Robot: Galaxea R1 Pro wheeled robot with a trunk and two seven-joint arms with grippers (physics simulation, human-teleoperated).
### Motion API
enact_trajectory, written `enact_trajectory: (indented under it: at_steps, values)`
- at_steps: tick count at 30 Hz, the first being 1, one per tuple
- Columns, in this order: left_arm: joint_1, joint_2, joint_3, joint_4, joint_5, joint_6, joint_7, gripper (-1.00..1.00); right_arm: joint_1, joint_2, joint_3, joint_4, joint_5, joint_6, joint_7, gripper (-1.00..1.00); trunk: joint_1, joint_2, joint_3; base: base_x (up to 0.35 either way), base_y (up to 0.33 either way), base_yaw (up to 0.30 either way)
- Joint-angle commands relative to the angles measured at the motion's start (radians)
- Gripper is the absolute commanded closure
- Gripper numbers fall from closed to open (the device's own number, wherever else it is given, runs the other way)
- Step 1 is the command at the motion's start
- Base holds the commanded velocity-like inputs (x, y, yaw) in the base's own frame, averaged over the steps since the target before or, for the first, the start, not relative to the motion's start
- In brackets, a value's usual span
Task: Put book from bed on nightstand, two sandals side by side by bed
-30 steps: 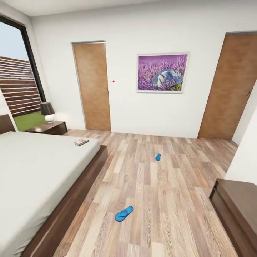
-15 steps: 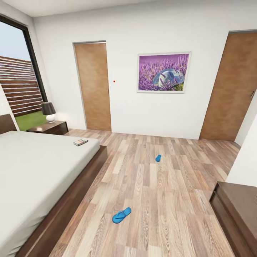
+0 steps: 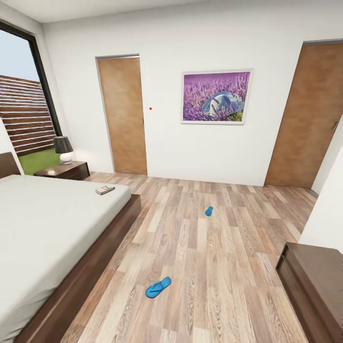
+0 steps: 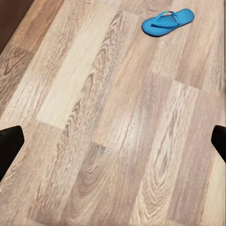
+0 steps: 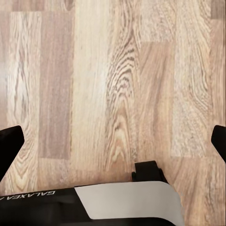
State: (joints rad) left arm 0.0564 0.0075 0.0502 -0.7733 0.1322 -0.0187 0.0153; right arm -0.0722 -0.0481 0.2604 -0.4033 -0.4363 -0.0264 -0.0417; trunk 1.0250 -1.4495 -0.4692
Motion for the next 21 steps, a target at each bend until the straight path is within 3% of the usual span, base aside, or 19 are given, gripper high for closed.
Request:
enact_trajectory:
  at_steps: [1,11,21]
  values:
    - [0.000,0.000,-0.001,-0.001,0.010,-0.001,0.002,-1.00,-0.001,-0.001,0.008,0.000,-0.010,-0.003,-0.004,-1.00,0.000,0.000,-0.001,0.000,-0.270,0.014]
    - [0.000,0.000,-0.001,-0.001,0.011,-0.001,0.002,-1.00,-0.001,-0.001,0.010,0.000,-0.010,-0.003,-0.004,-1.00,0.000,0.000,-0.001,0.000,-0.257,0.039]
    - [0.000,0.000,-0.002,-0.001,0.012,-0.001,0.002,-1.00,0.000,-0.001,0.011,0.000,-0.009,-0.003,-0.005,-1.00,0.000,0.000,-0.001,0.000,-0.033,0.048]
